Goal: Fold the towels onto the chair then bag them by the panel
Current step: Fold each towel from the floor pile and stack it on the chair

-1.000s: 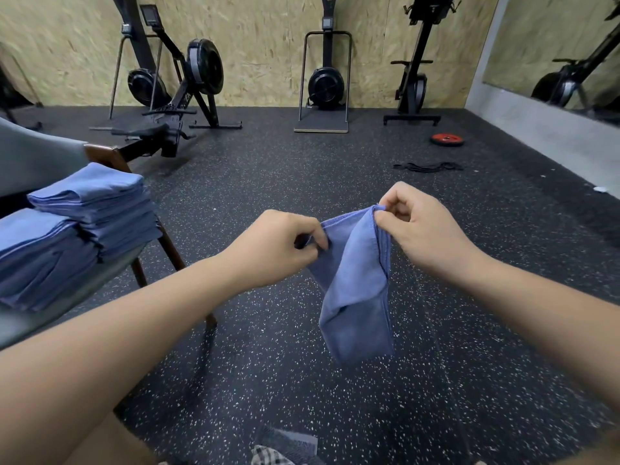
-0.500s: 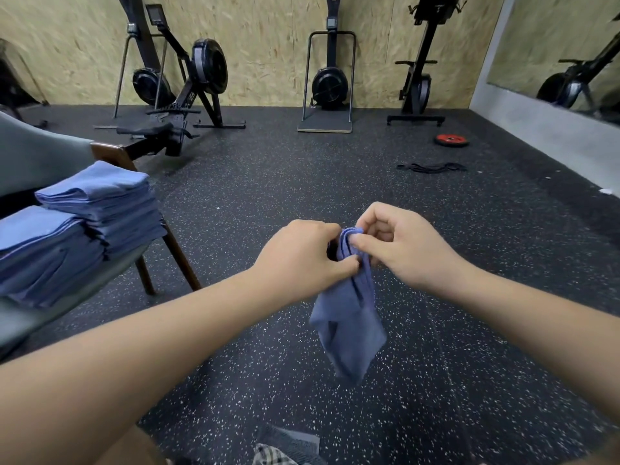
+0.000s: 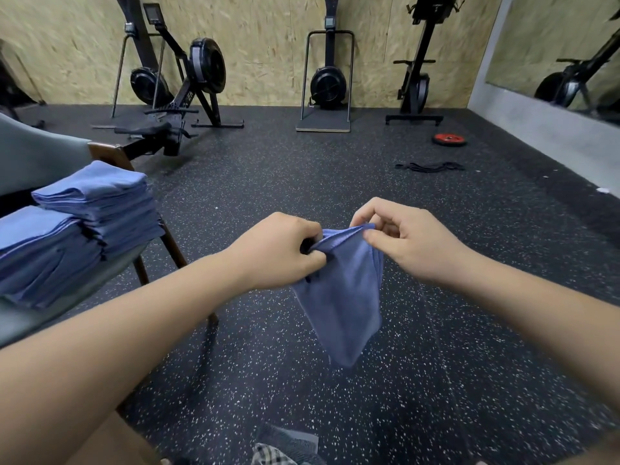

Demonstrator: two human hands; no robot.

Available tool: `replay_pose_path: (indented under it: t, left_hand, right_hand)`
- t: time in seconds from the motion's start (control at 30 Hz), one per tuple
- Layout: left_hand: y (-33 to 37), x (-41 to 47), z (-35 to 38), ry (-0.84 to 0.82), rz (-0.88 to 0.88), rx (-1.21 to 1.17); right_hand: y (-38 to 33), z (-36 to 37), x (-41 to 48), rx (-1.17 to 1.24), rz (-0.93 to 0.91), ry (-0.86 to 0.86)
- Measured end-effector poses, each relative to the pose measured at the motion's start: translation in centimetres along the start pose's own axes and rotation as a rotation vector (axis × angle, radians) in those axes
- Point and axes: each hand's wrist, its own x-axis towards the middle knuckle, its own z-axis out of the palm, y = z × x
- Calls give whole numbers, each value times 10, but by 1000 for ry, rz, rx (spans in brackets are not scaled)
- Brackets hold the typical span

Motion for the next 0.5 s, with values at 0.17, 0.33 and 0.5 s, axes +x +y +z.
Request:
replay_pose_path:
  t: [0.17, 0.33, 0.5]
  left_hand:
    - [-1, -1, -3, -35, 52, -4]
    - [1, -4, -1, -162, 38, 72]
    - [0, -4, 2, -198, 55, 97]
  right_hand:
    - [1, -7, -3, -161, 2, -184]
    - [-3, -7, -4, -189, 41, -126]
    - [-7, -9, -2, -219, 54, -4]
